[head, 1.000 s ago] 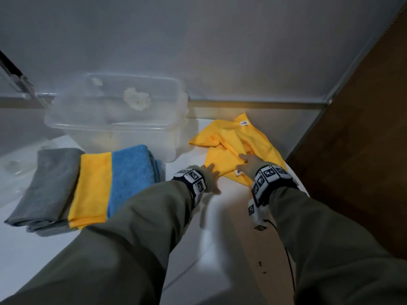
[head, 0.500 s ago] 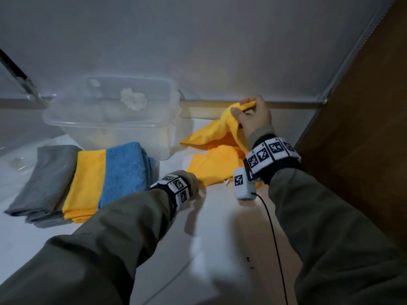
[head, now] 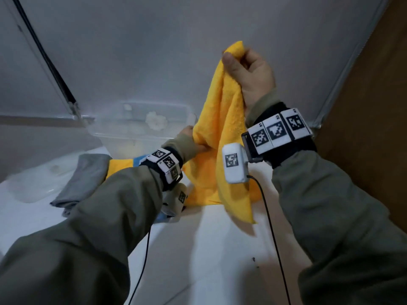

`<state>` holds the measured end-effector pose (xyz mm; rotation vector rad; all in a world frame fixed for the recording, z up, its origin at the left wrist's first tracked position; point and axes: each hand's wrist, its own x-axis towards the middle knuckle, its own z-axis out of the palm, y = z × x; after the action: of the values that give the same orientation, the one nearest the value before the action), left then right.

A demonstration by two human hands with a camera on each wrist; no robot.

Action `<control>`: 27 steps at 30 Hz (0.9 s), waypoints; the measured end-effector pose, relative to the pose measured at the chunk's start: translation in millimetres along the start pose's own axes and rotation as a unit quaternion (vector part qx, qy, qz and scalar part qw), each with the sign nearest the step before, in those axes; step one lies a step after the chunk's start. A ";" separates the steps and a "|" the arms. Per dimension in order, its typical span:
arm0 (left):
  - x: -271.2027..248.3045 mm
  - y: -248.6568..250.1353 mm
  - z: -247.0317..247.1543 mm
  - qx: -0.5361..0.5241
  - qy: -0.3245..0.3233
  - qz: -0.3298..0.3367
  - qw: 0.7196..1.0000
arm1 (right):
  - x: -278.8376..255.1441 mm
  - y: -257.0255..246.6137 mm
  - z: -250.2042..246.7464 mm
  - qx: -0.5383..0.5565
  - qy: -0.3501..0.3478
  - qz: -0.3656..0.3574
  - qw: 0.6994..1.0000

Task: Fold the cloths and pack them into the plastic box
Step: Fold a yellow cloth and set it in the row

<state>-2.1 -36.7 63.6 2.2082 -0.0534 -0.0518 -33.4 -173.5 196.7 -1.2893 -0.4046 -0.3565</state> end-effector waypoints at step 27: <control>-41.9 -1.4 -163.5 -0.324 0.448 0.041 0.832 | -7.9 12.3 -56.4 -0.028 0.296 -0.013 0.955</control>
<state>-34.6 97.5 160.5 1.3635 0.3458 0.8876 -29.4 -224.9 169.7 -1.1662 0.0986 -0.7544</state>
